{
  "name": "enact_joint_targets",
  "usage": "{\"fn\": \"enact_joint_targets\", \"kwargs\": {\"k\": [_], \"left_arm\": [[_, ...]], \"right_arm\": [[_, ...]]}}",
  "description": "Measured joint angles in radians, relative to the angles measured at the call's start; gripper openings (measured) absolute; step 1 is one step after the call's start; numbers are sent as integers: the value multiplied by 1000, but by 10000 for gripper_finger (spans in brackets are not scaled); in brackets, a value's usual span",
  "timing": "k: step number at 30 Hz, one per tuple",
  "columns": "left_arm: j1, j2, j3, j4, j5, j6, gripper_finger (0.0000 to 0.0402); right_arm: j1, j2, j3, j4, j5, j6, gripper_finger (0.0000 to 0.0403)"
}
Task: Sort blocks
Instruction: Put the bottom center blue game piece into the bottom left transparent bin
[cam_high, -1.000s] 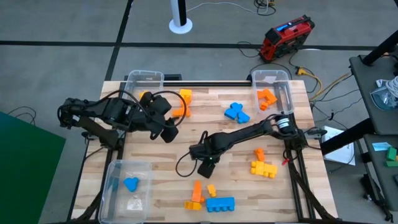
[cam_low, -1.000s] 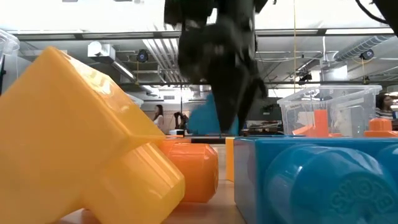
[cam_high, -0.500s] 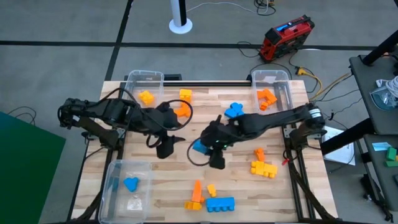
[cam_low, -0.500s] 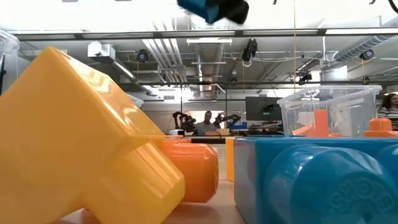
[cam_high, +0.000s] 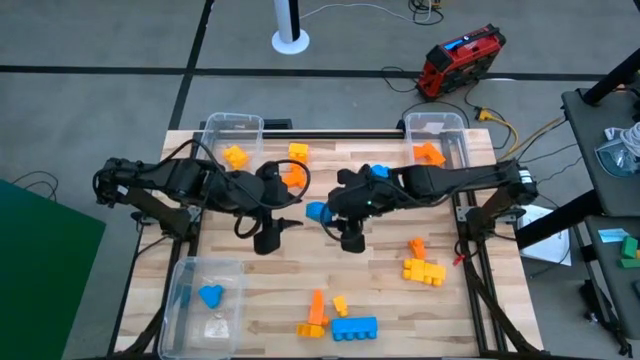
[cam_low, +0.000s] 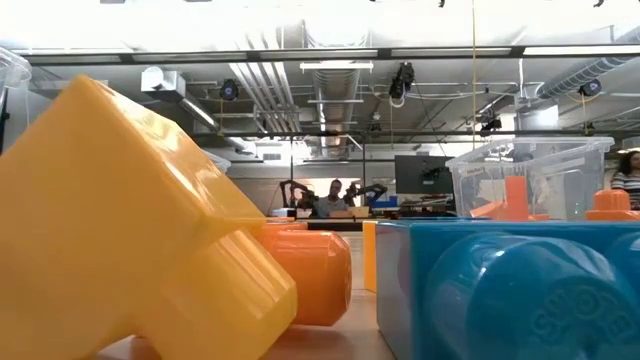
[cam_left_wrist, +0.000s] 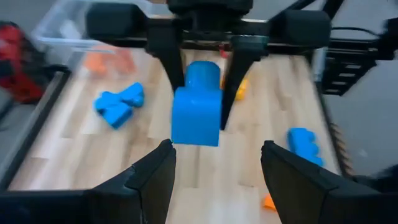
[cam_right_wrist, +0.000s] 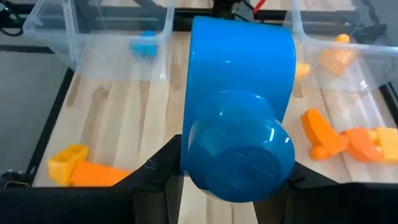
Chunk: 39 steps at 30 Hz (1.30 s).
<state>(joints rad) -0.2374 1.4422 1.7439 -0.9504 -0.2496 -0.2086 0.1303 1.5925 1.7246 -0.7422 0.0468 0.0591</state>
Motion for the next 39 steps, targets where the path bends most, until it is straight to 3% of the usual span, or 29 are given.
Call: {"fn": "enact_joint_targets", "kwargs": {"k": [6, 18, 39], "left_arm": [[37, 3, 0, 5, -36, 43, 213], [105, 44, 0, 38, 146, 122, 213], [170, 46, -5, 81, 189, 174, 213]], "right_arm": [[-12, 5, 0, 7, -2, -53, 130], [-33, 12, 0, 22, -4, -81, 130], [-50, 12, 0, 23, -3, -129, 130]]}}
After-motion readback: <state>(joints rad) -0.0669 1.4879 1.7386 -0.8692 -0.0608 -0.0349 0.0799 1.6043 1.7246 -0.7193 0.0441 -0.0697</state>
